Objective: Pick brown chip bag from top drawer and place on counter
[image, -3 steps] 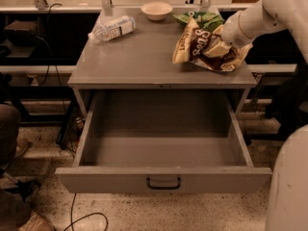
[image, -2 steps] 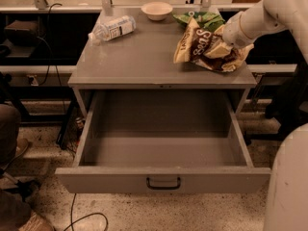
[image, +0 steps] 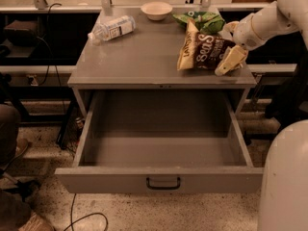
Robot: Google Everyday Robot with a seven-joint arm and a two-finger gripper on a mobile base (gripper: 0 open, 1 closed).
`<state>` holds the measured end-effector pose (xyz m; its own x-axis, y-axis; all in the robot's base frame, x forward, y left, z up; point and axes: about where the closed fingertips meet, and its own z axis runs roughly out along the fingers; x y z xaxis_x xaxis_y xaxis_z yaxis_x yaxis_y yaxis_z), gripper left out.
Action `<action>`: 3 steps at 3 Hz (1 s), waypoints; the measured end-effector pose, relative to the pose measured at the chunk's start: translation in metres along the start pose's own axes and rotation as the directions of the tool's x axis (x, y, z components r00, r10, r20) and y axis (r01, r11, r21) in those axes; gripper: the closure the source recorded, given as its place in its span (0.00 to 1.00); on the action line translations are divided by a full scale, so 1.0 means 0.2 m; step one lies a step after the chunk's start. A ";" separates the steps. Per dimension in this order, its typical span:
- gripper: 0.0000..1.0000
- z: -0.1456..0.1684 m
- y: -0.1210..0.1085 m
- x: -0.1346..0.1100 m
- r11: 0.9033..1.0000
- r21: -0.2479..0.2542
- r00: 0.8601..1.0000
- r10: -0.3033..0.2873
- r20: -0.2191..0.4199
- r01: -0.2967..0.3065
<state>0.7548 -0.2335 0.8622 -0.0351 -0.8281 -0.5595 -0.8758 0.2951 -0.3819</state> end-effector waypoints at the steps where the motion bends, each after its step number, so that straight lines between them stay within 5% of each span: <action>1: 0.00 -0.03 0.01 0.03 1.000 -0.012 1.000 0.011 0.004 -0.011; 3: 0.00 -0.35 0.09 0.09 0.998 0.046 0.999 0.046 -0.008 -0.046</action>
Offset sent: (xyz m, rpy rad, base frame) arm -0.0581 -0.0399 0.0327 0.0018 0.0048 -0.0377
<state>0.7051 -0.2768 0.8973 -0.0793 -0.8171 -0.5710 -0.8504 0.3543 -0.3890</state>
